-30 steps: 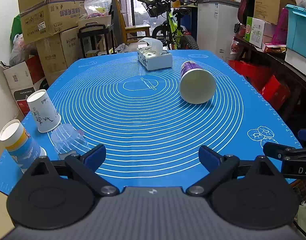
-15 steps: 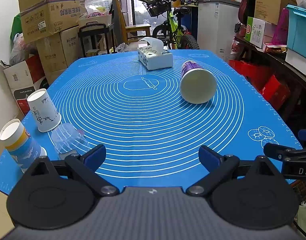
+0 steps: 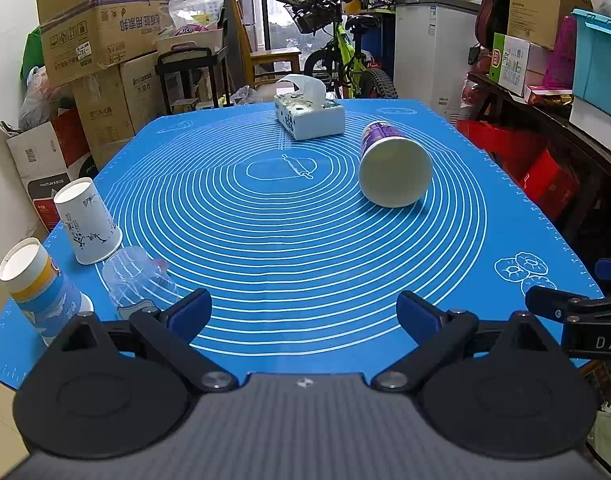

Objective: Flip cup upside down
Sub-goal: 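Move the left tool to the purple cup lying on its side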

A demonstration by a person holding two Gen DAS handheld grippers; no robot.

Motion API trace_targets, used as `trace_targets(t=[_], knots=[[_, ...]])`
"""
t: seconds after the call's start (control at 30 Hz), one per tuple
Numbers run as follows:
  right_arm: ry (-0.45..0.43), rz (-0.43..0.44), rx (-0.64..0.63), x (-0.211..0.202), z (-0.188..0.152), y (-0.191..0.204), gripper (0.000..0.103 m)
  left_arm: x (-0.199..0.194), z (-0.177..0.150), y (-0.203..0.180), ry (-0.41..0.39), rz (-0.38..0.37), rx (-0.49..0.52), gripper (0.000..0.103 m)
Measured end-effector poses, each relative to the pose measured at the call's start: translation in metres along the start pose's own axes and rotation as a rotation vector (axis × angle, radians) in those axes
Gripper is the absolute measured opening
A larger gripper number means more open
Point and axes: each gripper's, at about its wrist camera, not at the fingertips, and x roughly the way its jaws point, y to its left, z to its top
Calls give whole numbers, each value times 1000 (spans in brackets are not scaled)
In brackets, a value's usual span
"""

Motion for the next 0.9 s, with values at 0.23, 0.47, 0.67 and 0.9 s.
trace_targets(t=[0.23, 0.47, 0.67, 0.9], knots=[[-4, 2, 19, 2, 2, -6, 101, 0, 5, -4, -4, -7, 5, 98], [-42, -17, 48, 11, 24, -23, 101, 20, 39, -15, -29, -33, -1, 98], [-83, -50, 67, 27, 53, -43, 101, 58, 84, -27, 12, -121, -31, 98], [-89, -52, 107, 53, 74, -66, 101, 108, 121, -53, 27, -114, -90, 98]])
